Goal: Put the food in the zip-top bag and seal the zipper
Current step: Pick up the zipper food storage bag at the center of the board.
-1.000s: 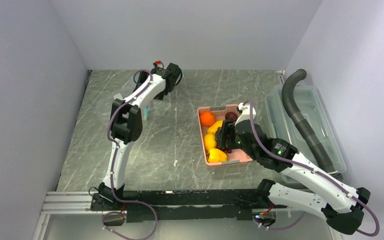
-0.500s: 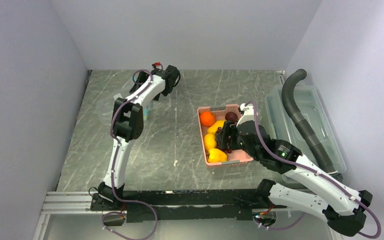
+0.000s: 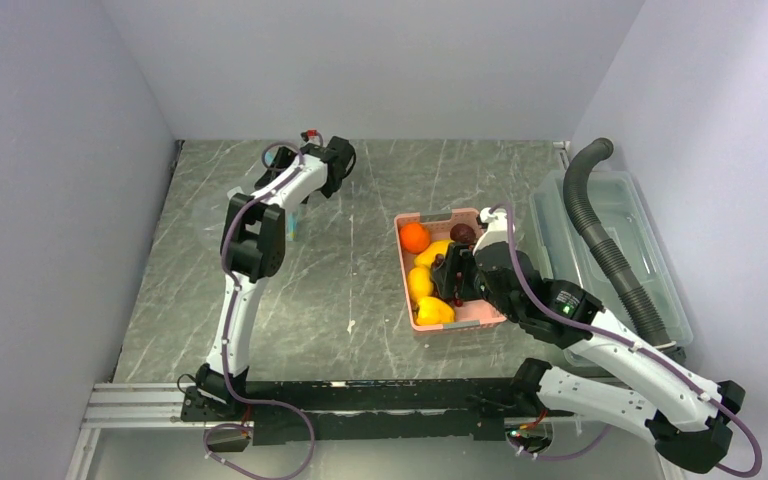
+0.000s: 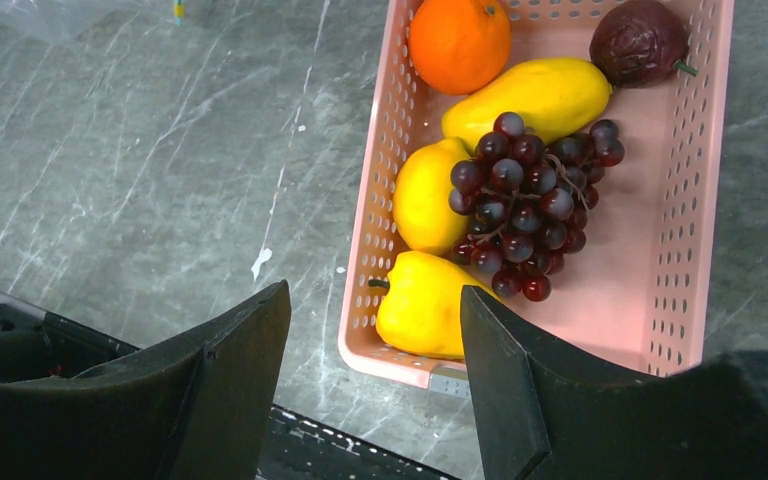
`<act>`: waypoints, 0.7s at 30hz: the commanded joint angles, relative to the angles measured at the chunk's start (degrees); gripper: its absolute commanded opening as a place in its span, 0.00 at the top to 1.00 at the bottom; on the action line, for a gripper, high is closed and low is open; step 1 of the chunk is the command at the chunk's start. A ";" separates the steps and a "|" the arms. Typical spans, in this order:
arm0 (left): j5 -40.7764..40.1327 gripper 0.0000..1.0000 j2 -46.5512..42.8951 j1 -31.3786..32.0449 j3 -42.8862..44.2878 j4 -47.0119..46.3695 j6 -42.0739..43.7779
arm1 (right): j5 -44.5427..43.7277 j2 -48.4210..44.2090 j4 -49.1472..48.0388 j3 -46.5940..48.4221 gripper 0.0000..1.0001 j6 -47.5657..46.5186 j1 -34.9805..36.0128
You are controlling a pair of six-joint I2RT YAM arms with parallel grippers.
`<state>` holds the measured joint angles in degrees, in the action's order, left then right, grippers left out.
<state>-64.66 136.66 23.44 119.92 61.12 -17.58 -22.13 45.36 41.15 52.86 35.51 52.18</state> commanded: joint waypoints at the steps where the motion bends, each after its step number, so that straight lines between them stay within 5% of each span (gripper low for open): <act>1: -5.38 0.25 -4.91 0.03 -1.95 -1.94 0.79 | 0.24 0.06 -1.18 -0.12 0.33 -0.66 0.20; 16: -8.72 0.36 -12.59 0.24 -9.02 -2.54 0.92 | 1.43 2.08 -2.91 -0.68 0.33 -0.10 0.20; 21: -8.66 0.48 -14.32 0.29 -10.28 -2.24 0.64 | 1.83 2.48 -3.17 -0.41 0.33 0.08 0.20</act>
<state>-69.87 126.06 23.44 110.39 59.13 -16.19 -20.93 47.79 40.66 52.60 35.55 52.18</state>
